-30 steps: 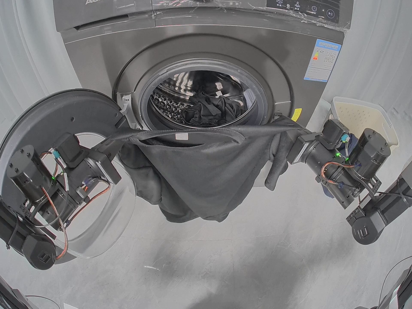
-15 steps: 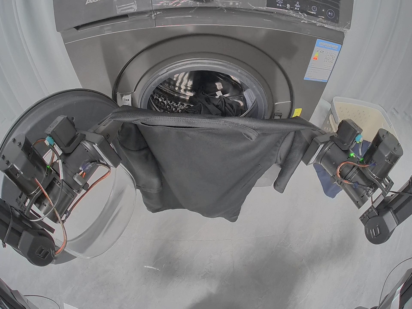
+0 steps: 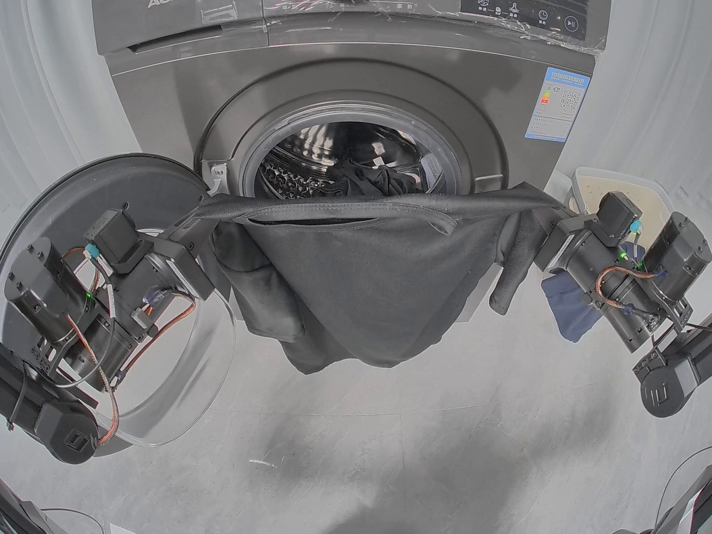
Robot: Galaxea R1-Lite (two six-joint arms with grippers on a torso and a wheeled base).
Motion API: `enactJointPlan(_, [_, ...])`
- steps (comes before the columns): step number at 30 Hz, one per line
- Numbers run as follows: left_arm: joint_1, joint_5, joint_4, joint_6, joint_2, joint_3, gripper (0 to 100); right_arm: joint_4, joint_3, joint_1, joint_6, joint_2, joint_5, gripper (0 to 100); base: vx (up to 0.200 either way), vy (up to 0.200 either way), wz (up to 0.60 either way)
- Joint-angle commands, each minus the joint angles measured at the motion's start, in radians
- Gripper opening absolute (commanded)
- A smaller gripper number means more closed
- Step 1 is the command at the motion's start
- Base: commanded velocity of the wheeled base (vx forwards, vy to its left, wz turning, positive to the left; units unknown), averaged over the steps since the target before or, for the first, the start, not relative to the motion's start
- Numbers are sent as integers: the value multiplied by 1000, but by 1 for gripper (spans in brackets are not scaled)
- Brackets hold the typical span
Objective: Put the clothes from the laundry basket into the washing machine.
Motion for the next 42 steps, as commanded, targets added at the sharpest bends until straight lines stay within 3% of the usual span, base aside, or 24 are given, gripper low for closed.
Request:
enactJointPlan(1, [0, 0, -1, 0, 6, 1, 0, -1, -2, 0, 0, -4, 1, 0, 0, 0, 0])
enactJointPlan(6, [-25, 0, -1, 17, 9, 4, 0, -1, -4, 13, 0, -1, 0, 0, 0, 0, 0])
enactJointPlan(10, [-161, -4, -1, 43, 24, 32, 0, 1, 24, 69, 8, 10, -11, 0, 0, 0, 0])
enactJointPlan(13, [-212, -14, -1, 47, 53, 20, 0, 7, 39, 125, 17, 77, -26, 0, 0, 0, 0])
enactJointPlan(21, [-227, -27, -2, 55, 130, -23, 0, -28, 41, 191, 17, 263, -33, 0, 0, 0, 0])
enactJointPlan(24, [-222, -23, -2, 44, 138, -66, 0, -37, 47, 247, 20, 284, -34, 0, 0, 0, 0])
enactJointPlan(25, [-221, -23, -2, 44, 138, -77, 0, -31, 55, 257, 28, 289, -39, 100, 0, 0, 0])
enactJointPlan(42, [-226, -24, -2, 43, 44, -140, 0, -37, 311, 320, 33, 446, -33, 100, 0, 0, 0])
